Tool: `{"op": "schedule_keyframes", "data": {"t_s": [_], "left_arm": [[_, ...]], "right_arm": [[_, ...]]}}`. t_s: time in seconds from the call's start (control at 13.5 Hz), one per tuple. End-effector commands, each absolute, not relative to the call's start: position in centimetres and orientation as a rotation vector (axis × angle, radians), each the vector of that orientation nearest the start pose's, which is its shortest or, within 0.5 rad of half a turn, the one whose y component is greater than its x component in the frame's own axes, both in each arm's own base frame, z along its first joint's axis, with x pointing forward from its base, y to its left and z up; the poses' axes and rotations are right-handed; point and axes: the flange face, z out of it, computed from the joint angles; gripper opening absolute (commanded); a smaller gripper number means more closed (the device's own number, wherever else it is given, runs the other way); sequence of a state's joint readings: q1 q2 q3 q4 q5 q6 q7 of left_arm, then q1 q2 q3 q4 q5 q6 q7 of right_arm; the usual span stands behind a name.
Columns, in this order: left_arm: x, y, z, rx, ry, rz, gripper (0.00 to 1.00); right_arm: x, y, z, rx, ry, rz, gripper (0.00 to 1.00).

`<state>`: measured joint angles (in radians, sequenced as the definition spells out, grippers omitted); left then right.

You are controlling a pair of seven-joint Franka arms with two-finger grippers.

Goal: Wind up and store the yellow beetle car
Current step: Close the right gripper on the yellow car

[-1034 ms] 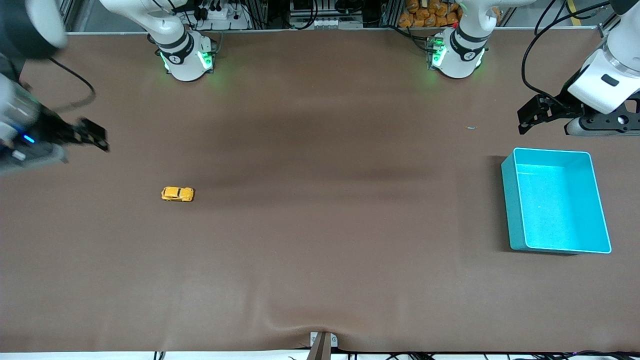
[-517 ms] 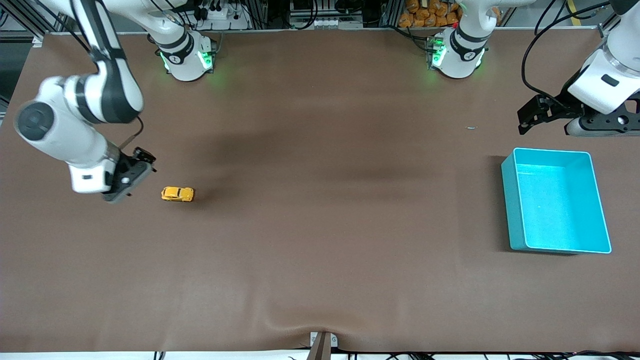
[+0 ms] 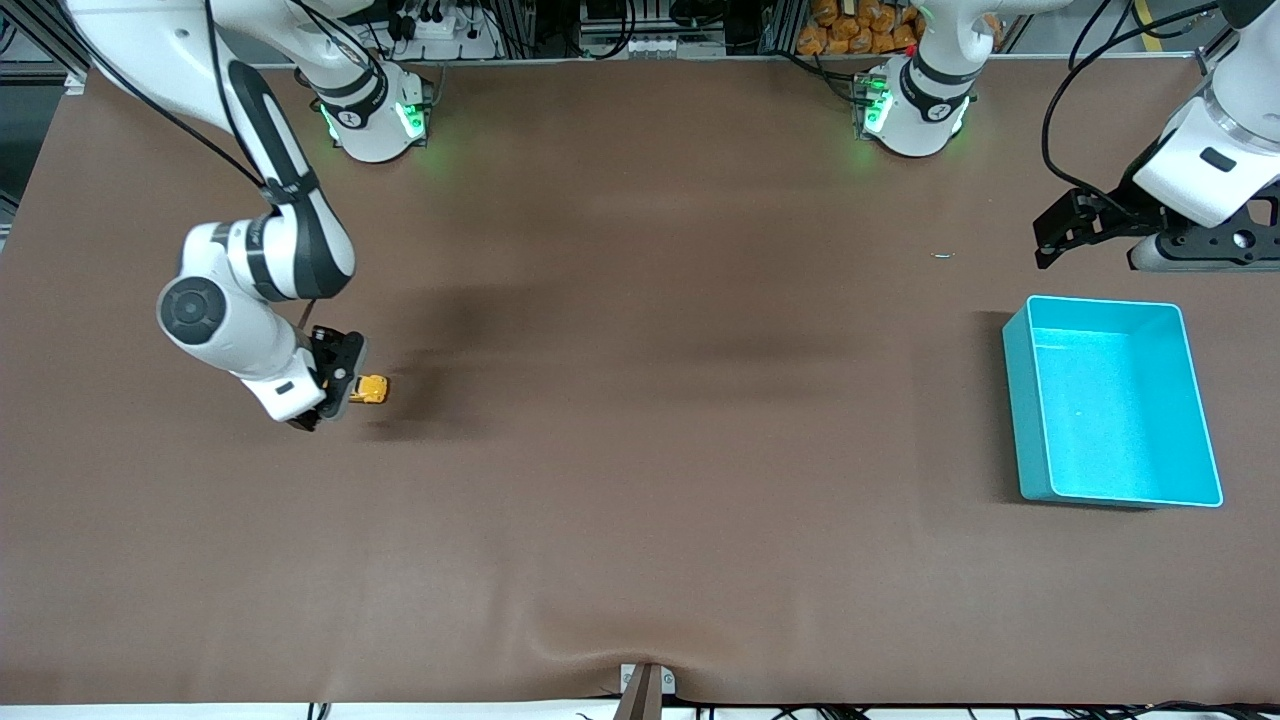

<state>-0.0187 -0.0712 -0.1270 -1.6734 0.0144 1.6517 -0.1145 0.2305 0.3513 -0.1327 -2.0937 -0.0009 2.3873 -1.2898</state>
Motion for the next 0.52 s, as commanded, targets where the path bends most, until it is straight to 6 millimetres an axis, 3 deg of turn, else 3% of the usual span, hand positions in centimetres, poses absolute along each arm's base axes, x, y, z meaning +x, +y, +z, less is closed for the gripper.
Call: {"op": "schedule_keyframes", "data": {"t_s": [0.0, 0.44], "left_arm": [[53.4, -8.2, 63.4, -3.147, 0.048, -0.097, 1.00], [53.4, -8.3, 63.3, -3.145, 0.050, -0.095, 1.00]], "right_arm": [[57.6, 5.6, 23.8, -2.315, -2.147, 0.112, 1.00], [55.5, 5.0, 21.0, -2.286, -2.187, 0.103, 0.96]]}}
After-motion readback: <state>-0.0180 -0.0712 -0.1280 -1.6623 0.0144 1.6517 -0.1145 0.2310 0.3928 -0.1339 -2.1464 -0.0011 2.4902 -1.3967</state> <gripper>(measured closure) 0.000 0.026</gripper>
